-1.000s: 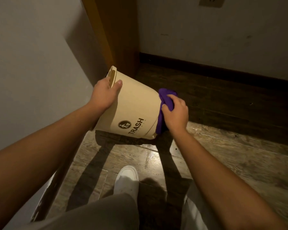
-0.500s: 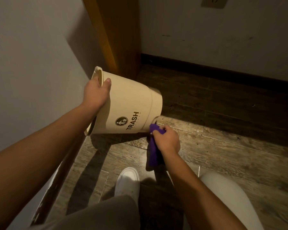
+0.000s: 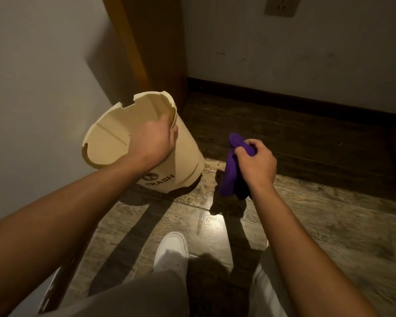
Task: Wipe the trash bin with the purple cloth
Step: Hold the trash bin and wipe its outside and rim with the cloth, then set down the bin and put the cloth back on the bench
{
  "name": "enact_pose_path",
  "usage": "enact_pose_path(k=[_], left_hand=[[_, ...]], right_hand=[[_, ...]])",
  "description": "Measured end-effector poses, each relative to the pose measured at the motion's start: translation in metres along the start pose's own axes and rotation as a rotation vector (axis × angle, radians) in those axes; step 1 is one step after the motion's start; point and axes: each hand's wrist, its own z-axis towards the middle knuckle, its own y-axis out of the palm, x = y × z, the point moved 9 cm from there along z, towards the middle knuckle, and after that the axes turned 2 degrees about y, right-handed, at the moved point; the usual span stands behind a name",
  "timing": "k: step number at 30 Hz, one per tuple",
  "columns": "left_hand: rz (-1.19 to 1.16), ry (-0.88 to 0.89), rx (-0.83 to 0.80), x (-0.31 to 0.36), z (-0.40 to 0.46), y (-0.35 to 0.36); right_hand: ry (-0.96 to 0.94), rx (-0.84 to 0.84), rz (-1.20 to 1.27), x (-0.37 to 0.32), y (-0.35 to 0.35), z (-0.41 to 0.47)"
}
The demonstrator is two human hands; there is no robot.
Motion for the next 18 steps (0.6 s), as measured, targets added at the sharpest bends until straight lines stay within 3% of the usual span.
enact_pose_path(k=[6,13,16,18], left_hand=[[0.096,0.135,-0.227,0.024,-0.023,0.031],[0.294,0.219,-0.383,0.029,-0.052,0.066],[0.193,0.148,-0.384,0.026,-0.053,0.071],[-0.001,0.049,-0.384,0.023,-0.048,0.063]], right_hand=[[0.034,-0.007,0.015,0.011,-0.004,0.001],[0.026,-0.024,0.042,0.005,-0.003,-0.005],[-0.006,-0.062,0.09,-0.003,0.0,-0.01],[-0.056,-0.11,0.166,-0.013,0.001,-0.015]])
